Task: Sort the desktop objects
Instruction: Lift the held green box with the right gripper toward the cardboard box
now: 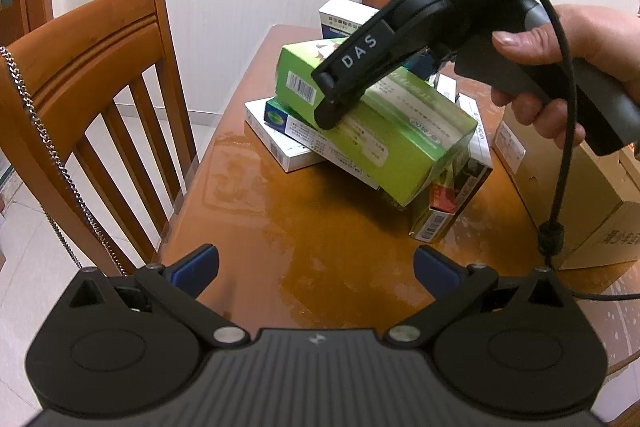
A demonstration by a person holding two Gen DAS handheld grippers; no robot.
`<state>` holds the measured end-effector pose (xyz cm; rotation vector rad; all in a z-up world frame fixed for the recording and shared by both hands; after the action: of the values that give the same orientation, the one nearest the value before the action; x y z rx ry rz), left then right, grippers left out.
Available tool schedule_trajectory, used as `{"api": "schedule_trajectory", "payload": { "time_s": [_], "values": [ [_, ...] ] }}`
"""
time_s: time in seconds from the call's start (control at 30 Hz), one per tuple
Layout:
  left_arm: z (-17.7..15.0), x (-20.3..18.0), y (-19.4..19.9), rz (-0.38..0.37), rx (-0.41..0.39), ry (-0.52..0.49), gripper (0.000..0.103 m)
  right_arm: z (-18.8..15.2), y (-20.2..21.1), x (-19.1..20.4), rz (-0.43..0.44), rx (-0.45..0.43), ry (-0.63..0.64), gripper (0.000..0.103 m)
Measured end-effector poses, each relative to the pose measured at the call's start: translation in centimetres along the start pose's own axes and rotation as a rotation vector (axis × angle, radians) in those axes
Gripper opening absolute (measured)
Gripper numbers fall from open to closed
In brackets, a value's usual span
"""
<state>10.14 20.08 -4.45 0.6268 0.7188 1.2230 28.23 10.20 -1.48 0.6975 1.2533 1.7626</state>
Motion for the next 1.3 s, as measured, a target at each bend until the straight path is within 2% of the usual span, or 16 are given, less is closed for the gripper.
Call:
{"api": "schedule_trajectory", "payload": {
  "time_s": [0.33,0.5,0.67,0.9,1.1,1.2,1.3],
  "values": [
    [0.0,-0.3,0.0,-0.007,0.000,-0.011,0.103,-0.5,-0.3,0.0,-0.035,0.015,-0.131,0.094],
    [-0.1,0.0,0.0,-0.008,0.002,-0.011,0.103,-0.9,0.3,-0.2,0.000,0.013,-0.142,0.094],
    [0.0,-0.1,0.0,-0.010,-0.001,-0.015,0.103,-1.5,0.9,-1.1,0.051,0.009,-0.184,0.094],
    [0.1,-0.4,0.1,-0.018,-0.007,-0.027,0.103,-1.2,2.9,-1.9,0.142,-0.043,-0.263,0.094],
    [0.0,-0.6,0.2,-0.020,-0.010,-0.039,0.103,-1.5,4.4,-3.6,0.266,-0.069,-0.372,0.094],
    [0.0,-0.6,0.2,-0.018,-0.010,-0.040,0.103,-1.9,4.5,-4.3,0.286,-0.069,-0.412,0.094],
    [0.1,-0.9,0.3,-0.017,-0.008,-0.048,0.103,-3.3,5.6,-5.7,0.351,-0.062,-0.469,0.094]
  ]
}}
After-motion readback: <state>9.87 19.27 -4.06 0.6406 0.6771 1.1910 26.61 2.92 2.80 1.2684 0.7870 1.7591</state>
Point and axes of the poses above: each gripper's, at about its wrist camera, not at the fingertips, and y roughly against the way its jaws point, x to its left, z to its top, the point moved 4 cm from there along -y, roughly the way its jaws point, and after that the axes turned 5 degrees about x, right-handed, at the moved point
